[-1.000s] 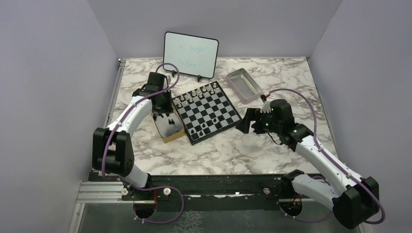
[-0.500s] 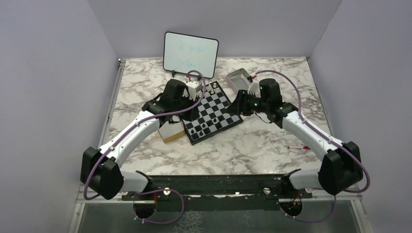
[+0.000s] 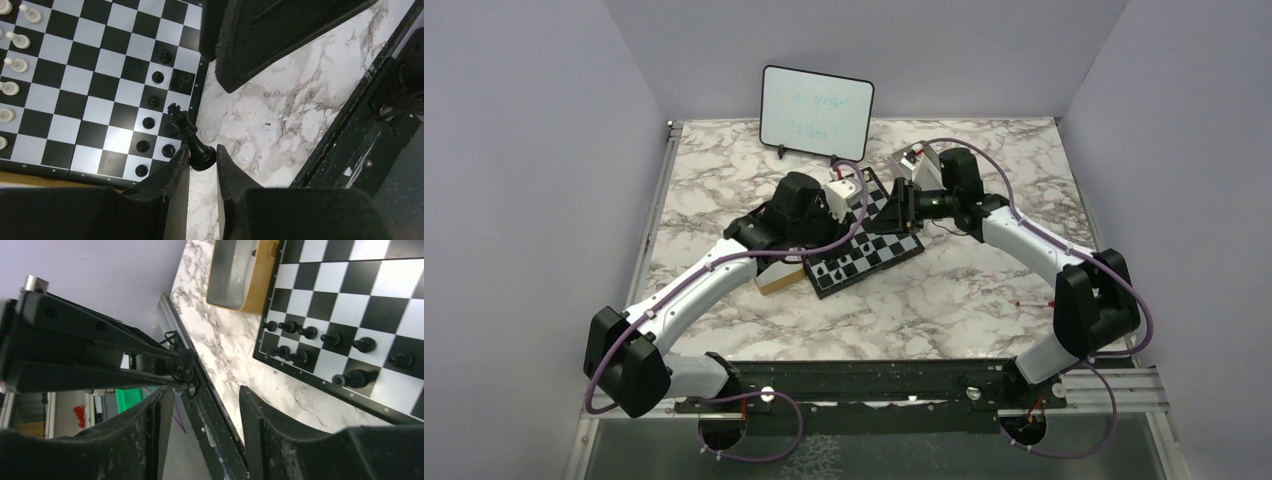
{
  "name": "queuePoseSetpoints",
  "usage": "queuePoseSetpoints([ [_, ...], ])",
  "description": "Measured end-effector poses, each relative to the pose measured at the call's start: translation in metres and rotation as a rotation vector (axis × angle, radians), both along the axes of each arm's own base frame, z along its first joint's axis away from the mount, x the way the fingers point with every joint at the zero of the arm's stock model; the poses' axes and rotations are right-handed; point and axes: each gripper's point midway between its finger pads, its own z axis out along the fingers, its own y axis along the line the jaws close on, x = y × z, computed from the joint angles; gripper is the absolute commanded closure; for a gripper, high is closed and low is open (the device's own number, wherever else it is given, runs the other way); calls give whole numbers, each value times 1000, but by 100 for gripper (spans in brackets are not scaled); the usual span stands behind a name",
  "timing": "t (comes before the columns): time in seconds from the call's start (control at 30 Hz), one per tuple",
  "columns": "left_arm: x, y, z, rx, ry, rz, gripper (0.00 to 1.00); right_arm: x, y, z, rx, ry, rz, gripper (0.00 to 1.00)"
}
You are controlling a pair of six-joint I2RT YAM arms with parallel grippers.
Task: Set up the chess pieces on the board
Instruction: Place the chess piece on the chessboard.
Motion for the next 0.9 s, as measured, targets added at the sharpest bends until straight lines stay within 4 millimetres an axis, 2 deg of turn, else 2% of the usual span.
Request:
queuePoseSetpoints([
  [0.2, -5, -8, -9, 19, 8, -46, 85, -3, 12, 3, 50, 22, 55, 41],
  [0.43, -9, -13, -15, 37, 8, -79, 85, -6, 32, -3, 45, 44, 114, 45],
  [0.77, -10, -16, -17, 51, -6, -104, 85, -9, 36, -14, 26, 84, 124, 59],
  [0.9, -10, -16, -18, 54, -11, -109, 85, -9, 35, -15, 24, 79, 126, 70],
])
